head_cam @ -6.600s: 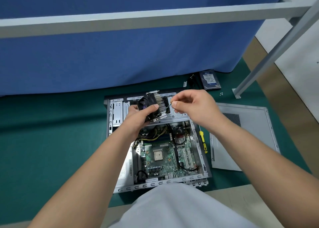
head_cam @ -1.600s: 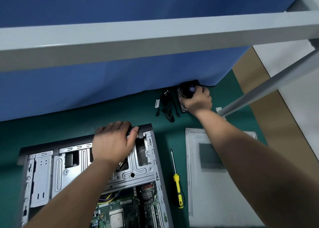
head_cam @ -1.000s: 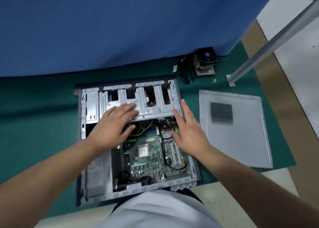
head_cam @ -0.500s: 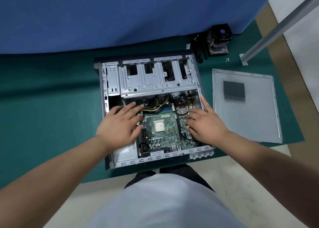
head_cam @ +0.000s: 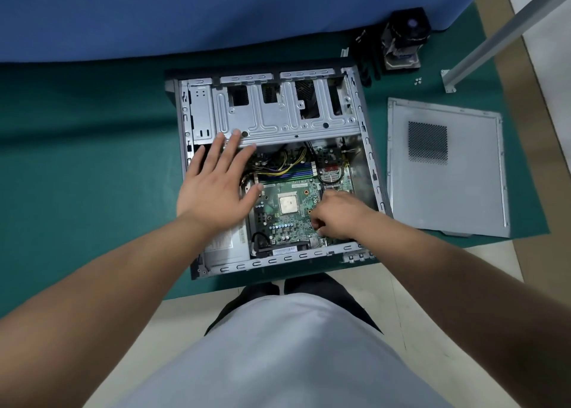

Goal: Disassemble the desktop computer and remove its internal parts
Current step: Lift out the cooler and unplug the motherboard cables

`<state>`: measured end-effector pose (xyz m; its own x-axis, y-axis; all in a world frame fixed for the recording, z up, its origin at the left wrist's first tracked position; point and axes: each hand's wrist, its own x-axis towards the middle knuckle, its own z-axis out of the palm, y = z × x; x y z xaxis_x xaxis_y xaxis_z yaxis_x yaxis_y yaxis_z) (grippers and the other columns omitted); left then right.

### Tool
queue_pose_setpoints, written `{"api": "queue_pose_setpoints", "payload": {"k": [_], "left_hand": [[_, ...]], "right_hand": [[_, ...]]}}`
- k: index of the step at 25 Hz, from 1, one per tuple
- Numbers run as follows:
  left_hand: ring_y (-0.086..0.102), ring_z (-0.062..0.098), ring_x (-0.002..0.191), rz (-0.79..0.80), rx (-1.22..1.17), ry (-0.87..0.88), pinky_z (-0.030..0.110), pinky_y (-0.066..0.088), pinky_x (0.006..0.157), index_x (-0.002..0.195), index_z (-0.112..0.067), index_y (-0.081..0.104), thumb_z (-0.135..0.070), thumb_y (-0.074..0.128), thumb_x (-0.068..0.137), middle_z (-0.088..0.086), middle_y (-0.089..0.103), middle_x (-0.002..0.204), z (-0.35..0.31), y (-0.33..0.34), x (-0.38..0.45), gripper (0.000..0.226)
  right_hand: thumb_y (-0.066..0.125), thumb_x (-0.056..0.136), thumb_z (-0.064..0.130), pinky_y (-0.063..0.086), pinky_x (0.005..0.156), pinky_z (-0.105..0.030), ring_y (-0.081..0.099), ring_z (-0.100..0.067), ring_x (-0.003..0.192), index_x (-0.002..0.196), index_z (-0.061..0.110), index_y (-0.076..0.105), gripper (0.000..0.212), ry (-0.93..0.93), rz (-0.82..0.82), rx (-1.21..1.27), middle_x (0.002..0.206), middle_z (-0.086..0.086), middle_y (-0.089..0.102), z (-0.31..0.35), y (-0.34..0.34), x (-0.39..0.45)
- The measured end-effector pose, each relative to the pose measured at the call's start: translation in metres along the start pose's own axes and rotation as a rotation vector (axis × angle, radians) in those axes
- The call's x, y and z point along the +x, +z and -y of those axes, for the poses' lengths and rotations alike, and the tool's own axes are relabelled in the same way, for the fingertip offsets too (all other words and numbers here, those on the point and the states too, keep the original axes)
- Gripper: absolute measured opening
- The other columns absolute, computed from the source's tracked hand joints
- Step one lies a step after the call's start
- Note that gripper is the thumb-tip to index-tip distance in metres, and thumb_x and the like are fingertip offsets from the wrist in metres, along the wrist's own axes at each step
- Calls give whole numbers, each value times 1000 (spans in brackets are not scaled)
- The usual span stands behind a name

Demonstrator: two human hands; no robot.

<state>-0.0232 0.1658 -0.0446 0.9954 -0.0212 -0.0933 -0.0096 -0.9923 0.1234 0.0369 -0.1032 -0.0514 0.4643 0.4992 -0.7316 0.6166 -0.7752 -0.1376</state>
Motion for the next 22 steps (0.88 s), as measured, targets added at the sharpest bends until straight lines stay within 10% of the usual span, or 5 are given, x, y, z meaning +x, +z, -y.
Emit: {"api": "queue_pose_setpoints", "payload": {"k": [10,22], "left_hand": [[4,18,159,-74,-42,-40,48,15,126,162,-36,15,-54,27,102,-4,9,172,-7,6,2,65],[9,18,159,-103,-37,-41,49,19,125,161,-35,19,-46,33,98,-5,13,172,-7,6,1,66]], "right_hand": [[58,98,34,38,105,-45,39,-25,114,101,27,68,13,-1,-84,-71,114,2,55,-6,15,9],[58,84,0,38,80,-36,41,-22,101,90,31,44,34,96,-23,209,94,4,37,-3,18,7]]}}
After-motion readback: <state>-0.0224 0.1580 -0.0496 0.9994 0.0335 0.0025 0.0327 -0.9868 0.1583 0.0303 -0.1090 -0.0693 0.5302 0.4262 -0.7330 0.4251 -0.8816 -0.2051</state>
